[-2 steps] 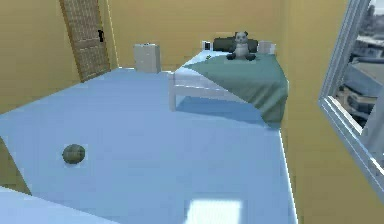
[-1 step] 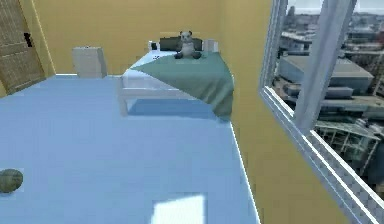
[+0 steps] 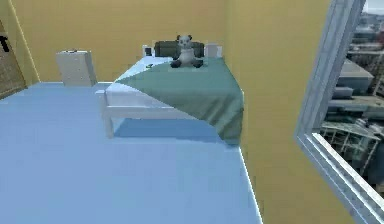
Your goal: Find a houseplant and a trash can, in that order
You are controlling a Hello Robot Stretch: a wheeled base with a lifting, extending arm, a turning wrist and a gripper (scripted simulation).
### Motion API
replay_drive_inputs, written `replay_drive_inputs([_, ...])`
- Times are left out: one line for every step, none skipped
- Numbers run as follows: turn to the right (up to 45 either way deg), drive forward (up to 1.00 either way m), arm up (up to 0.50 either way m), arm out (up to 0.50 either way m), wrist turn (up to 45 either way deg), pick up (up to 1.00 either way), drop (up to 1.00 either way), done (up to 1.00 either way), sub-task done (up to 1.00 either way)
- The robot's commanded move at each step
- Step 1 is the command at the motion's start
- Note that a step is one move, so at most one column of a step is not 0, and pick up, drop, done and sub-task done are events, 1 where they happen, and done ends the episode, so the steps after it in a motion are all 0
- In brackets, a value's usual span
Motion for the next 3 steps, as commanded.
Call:
replay_drive_inputs([-45.0, 0.00, 0.00, 0.00, 0.0, 0.00, 0.00, 0.00, 0.00])
replay_drive_inputs([0.0, 1.00, 0.00, 0.00, 0.0, 0.00, 0.00, 0.00, 0.00])
replay_drive_inputs([0.0, 0.75, 0.00, 0.00, 0.0, 0.00, 0.00, 0.00, 0.00])
